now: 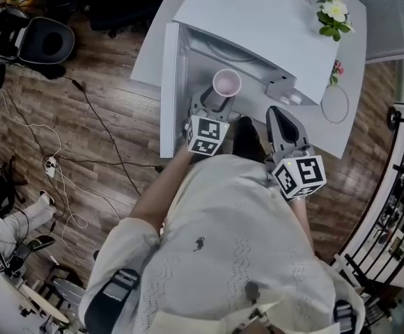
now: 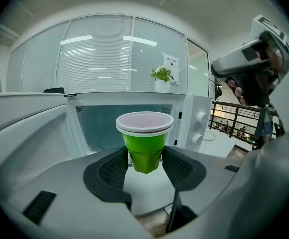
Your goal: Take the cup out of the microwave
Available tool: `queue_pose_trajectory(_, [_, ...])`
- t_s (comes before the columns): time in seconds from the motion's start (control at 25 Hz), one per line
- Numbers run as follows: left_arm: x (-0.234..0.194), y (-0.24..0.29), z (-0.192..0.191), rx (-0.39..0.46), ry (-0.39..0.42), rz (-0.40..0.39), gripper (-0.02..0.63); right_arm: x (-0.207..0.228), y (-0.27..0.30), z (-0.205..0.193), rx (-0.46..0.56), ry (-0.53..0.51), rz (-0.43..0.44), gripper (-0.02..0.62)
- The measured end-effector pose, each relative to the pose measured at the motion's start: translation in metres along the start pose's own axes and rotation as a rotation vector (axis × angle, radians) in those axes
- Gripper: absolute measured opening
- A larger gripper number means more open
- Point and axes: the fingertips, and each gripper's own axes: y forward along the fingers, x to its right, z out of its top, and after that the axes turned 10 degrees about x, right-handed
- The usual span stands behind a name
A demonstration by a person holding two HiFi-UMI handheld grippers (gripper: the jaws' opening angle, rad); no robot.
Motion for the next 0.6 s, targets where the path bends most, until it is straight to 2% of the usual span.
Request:
queue_pose_trajectory(0.4, [0.009,-0.031,0.009,0.022,0.018,-0.040,0.239,-0.008,-0.013,-0.008,0.010,0.002,-0.011,0.009])
queue_pose_trajectory(0.6, [0.015,-0.044,0.030,0.078,0.016,-0.031,0.239,-0.014,-0.018,-0.010,0.008,-0.007,-0.007,0.009])
